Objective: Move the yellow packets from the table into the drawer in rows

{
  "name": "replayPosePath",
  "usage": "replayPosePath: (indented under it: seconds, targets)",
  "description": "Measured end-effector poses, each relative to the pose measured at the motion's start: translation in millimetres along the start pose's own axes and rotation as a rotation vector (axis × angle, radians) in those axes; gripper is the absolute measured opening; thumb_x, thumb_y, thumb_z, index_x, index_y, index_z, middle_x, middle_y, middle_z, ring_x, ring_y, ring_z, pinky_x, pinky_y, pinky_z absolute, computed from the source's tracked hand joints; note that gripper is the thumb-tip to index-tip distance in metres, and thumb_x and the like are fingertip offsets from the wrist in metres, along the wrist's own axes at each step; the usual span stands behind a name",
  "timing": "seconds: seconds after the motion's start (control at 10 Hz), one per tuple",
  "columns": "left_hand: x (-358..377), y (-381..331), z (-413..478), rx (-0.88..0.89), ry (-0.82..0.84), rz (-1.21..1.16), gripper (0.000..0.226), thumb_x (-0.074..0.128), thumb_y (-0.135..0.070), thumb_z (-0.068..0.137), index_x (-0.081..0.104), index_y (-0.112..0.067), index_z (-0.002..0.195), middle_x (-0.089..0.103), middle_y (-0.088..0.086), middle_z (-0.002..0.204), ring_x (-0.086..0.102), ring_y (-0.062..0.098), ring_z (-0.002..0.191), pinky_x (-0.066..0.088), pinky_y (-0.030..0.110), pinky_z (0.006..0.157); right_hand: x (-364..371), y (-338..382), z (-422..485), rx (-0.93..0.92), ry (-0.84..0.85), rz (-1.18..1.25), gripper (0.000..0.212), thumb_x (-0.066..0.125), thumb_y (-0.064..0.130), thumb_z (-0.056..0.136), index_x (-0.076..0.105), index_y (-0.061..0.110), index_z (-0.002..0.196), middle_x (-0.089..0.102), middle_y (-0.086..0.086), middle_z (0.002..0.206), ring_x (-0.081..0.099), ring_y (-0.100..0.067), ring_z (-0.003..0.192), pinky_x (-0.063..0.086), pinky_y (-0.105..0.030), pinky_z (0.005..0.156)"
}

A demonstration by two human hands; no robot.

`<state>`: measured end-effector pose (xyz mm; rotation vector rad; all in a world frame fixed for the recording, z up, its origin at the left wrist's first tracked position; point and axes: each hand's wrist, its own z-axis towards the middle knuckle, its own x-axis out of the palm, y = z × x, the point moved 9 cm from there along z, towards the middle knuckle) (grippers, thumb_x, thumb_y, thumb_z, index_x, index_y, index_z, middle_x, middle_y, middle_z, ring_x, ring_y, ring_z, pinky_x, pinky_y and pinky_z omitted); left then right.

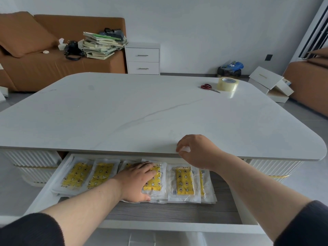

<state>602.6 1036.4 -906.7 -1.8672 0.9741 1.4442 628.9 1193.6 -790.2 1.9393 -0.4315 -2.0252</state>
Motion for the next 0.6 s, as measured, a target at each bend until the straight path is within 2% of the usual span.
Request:
replayPosePath:
  seconds: [0.2,0.4,0.6]
  targets:
    - [-1.6,0.4,-2.4,-0.005,0.009,0.034,0.093,0.057,-0.065,0.079,0.016,-0.023,0.152,0.0,-0.001,0.162,0.002,0.02,0.149,0.005,0.038,0.12,-0.6,1.2,0.2,-0.001,0.003,-0.008,0.018,0.057,0.024,0.092,0.074,0.026,0.099,0.066,0.013,0.112,0.06,-0.01,0.102,0.048,-0.023,0.092]
    - [-16.3,-3.0,-11.4,0.001,-0.02,-0.015,0.083,0.052,-0.063,0.083,0.021,-0.024,0.15,0.004,-0.005,0.162,0.006,0.015,0.149,0.008,0.033,0.119,-0.4,0.9,0.7,0.006,0.004,0.0,0.018,0.057,0.025,0.092,0.073,0.027,0.098,0.066,0.013,0.111,0.059,-0.01,0.101,0.048,-0.024,0.091]
    - [-52.1,-11.1,-41.5,-0.019,-0.037,-0.041,0.074,0.046,-0.062,0.087,0.024,-0.028,0.149,0.017,-0.009,0.16,0.018,0.012,0.146,0.021,0.033,0.116,-1.8,1.9,-2.4,0.031,-0.007,-0.001,0.019,0.055,0.026,0.091,0.072,0.026,0.101,0.065,0.014,0.111,0.059,-0.009,0.103,0.046,-0.021,0.09]
